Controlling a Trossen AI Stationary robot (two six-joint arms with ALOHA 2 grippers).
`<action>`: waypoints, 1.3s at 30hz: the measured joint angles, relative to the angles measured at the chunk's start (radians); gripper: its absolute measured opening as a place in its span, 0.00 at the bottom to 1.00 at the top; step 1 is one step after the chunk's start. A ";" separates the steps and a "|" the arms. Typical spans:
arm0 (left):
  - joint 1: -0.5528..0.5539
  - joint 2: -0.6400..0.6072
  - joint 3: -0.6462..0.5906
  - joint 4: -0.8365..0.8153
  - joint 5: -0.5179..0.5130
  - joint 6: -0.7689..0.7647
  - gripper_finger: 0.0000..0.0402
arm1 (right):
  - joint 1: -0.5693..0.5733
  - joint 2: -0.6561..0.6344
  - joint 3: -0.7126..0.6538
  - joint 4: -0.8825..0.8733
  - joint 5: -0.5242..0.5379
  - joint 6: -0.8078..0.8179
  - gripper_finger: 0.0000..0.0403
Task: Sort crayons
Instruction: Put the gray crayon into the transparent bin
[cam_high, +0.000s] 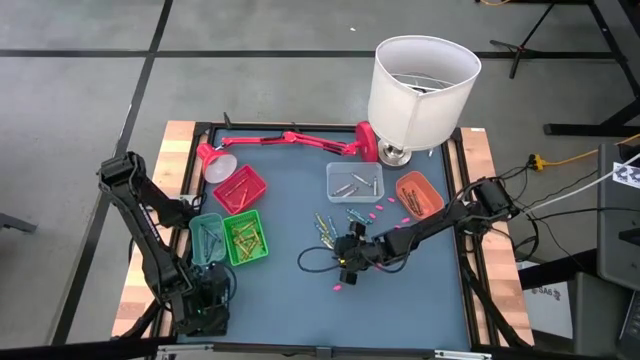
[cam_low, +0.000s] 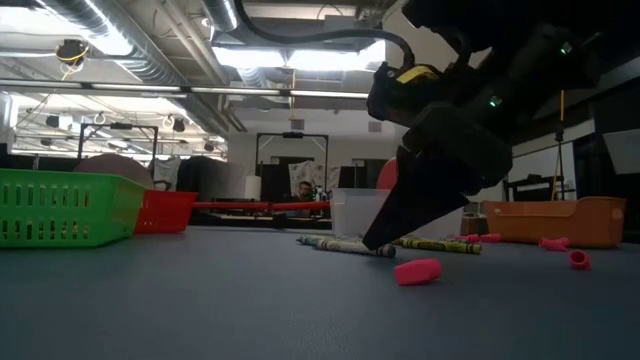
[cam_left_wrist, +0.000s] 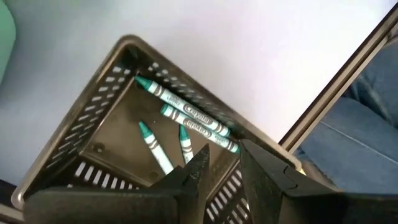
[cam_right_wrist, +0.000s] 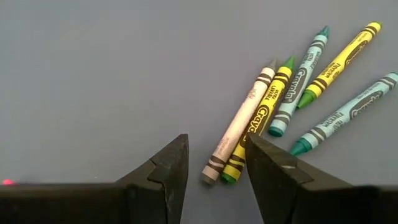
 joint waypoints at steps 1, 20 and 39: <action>0.000 0.000 0.000 0.000 -0.004 0.000 0.18 | 0.000 0.000 0.000 0.000 0.000 0.000 0.39; 0.000 0.000 0.000 0.001 -0.069 0.000 0.18 | 0.001 0.000 -0.001 0.024 -0.086 0.002 0.39; 0.000 0.000 0.000 0.004 -0.075 0.010 0.18 | 0.001 0.045 0.002 0.046 -0.052 0.001 0.24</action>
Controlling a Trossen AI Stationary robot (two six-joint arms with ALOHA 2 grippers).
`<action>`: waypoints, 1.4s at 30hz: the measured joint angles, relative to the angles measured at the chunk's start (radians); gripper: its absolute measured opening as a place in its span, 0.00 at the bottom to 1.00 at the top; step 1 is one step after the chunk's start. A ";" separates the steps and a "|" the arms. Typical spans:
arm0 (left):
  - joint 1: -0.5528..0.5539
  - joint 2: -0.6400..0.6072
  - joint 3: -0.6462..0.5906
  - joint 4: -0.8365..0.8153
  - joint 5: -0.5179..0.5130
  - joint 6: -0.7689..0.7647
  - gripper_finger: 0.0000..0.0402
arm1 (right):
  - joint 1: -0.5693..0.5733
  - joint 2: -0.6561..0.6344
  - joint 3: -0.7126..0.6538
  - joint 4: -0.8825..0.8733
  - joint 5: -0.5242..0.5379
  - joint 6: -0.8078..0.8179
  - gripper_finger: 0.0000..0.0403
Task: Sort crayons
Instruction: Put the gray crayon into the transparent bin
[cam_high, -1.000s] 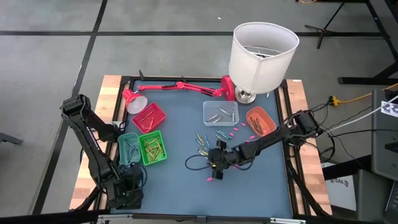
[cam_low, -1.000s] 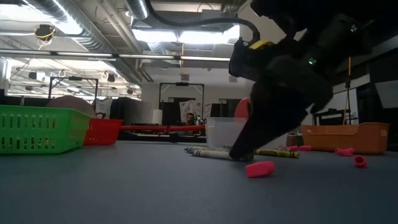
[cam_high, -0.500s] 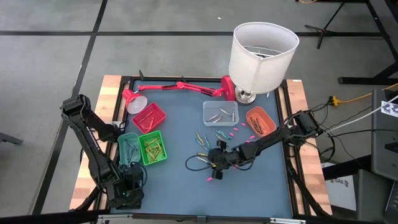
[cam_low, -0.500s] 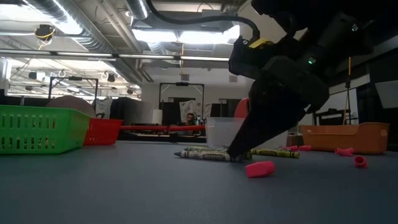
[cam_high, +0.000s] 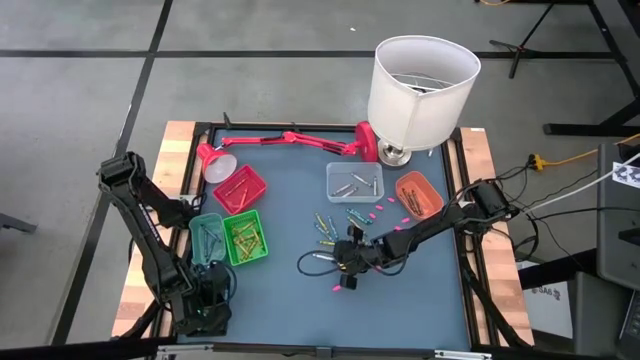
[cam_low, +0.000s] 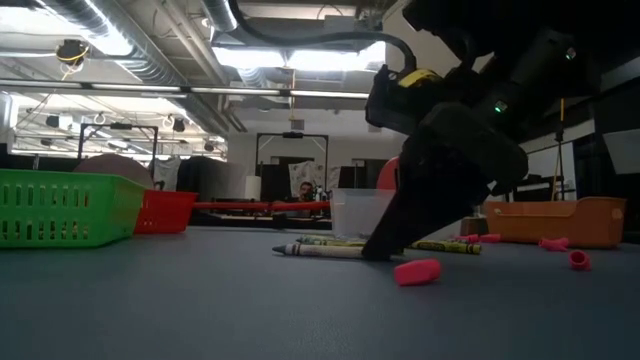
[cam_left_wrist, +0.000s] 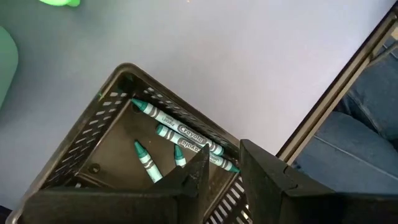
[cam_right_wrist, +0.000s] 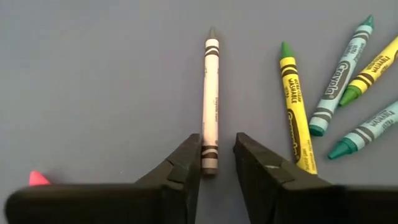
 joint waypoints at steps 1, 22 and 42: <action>0.000 0.000 0.000 0.000 0.001 0.010 0.18 | 0.000 0.000 0.000 0.001 0.001 0.000 0.23; 0.053 -0.084 0.000 0.005 -0.261 0.193 0.18 | -0.002 -0.056 -0.008 -0.041 -0.008 -0.058 0.04; 0.409 -0.082 0.000 0.218 -0.504 1.063 0.18 | -0.193 -0.336 -0.004 -0.284 0.106 -0.243 0.05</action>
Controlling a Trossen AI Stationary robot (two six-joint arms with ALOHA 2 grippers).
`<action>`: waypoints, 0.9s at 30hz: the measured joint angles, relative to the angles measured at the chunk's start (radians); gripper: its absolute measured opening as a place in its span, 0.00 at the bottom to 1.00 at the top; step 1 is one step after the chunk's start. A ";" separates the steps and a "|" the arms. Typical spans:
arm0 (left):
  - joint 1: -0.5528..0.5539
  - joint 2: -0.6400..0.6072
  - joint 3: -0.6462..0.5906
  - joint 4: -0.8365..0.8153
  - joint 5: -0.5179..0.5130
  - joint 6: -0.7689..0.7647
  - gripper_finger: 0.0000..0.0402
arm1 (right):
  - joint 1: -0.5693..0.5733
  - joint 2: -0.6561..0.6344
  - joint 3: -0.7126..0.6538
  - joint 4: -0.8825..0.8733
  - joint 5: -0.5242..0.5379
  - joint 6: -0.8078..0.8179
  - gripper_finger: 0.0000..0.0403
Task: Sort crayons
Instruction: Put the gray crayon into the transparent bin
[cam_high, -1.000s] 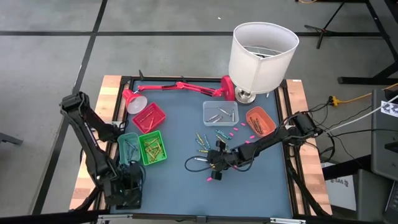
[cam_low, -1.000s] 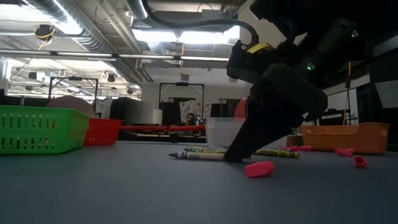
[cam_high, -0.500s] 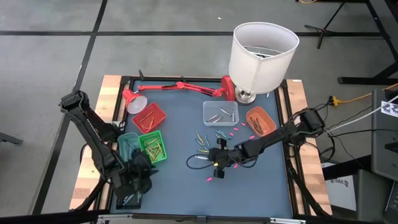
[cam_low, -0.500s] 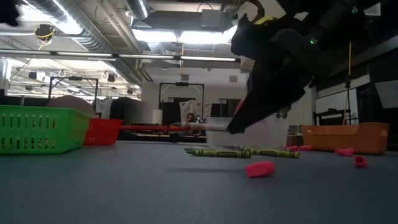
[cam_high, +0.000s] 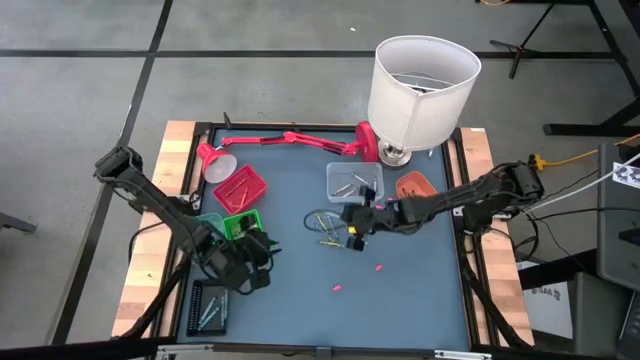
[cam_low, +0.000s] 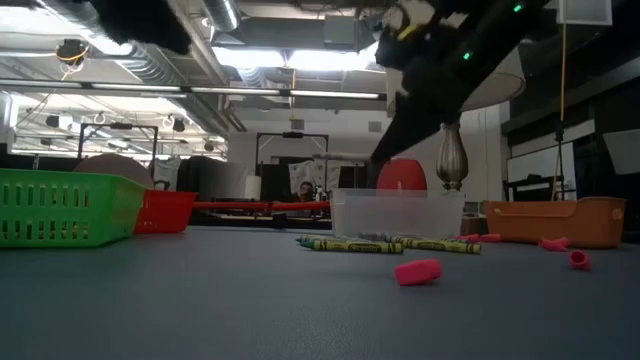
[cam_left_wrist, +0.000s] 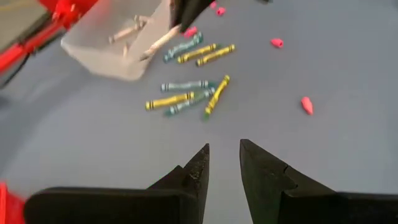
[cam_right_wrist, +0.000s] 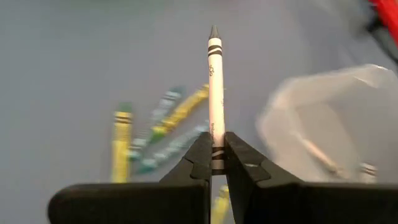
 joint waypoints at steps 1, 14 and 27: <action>0.019 0.000 0.000 0.024 0.011 0.042 0.18 | -0.019 -0.003 0.000 -0.015 0.002 -0.006 0.05; 0.222 0.004 0.000 0.203 0.147 0.346 0.18 | -0.203 -0.006 0.000 -0.140 0.001 -0.084 0.05; 0.385 0.192 0.000 0.466 0.401 0.503 0.18 | -0.255 -0.004 0.000 -0.187 0.001 -0.082 0.05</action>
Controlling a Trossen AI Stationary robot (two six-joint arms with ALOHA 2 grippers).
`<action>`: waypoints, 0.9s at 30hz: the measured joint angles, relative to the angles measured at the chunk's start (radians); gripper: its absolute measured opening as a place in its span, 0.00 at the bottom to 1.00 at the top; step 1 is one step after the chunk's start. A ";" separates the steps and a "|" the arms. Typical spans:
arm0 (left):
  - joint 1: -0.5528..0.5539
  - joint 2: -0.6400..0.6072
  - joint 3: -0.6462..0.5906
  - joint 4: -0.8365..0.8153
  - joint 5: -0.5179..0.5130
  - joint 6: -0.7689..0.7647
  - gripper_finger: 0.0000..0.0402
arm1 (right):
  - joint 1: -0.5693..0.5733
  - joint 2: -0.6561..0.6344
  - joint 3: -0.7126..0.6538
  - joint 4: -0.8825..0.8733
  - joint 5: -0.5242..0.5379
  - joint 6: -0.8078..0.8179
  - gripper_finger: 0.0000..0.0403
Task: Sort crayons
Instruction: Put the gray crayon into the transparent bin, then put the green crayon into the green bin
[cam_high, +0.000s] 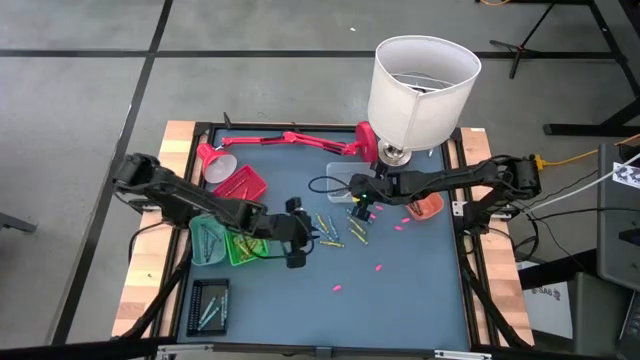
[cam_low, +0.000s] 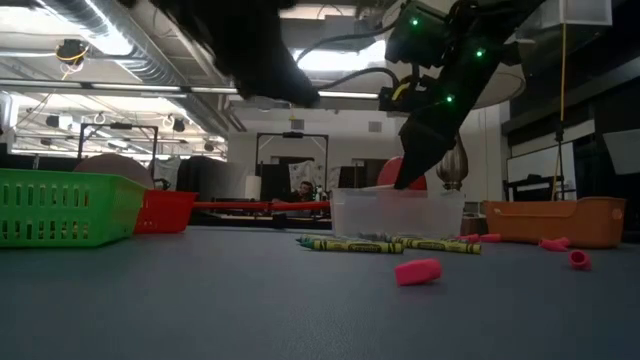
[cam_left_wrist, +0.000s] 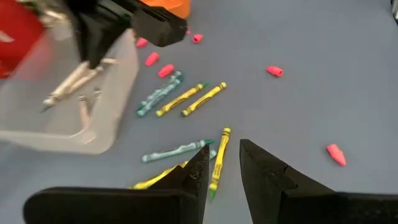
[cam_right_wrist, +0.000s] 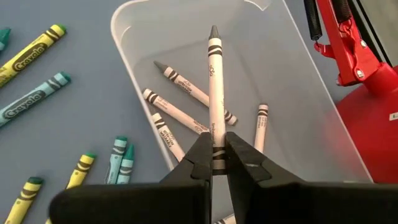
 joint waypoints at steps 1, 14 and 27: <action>0.011 0.022 0.000 0.024 0.025 0.012 0.18 | 0.001 0.000 0.000 0.000 0.000 0.000 0.06; 0.120 0.238 0.000 0.139 0.248 0.073 0.18 | 0.002 0.001 0.000 0.002 0.000 0.006 0.31; 0.137 0.334 0.000 0.152 0.297 0.074 0.18 | 0.002 0.001 0.001 0.004 0.000 0.006 0.34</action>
